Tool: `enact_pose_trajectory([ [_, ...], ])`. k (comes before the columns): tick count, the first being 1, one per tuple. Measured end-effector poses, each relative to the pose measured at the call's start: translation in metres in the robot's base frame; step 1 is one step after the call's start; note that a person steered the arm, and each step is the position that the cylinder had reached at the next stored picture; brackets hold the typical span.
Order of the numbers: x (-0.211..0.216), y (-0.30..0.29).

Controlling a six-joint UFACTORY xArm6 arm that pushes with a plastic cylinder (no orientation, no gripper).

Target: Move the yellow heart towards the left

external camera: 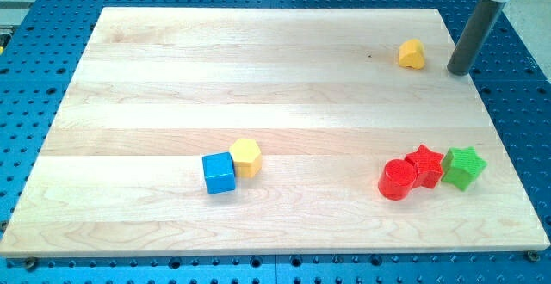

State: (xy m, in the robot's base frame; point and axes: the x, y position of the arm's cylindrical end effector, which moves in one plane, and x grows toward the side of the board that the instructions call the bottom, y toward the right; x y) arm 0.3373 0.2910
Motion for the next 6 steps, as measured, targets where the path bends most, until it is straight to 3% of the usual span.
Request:
enact_pose_trajectory([
  [1, -0.017, -0.019],
  [2, -0.020, -0.082],
  [5, -0.038, -0.377],
  [6, -0.005, -0.415],
])
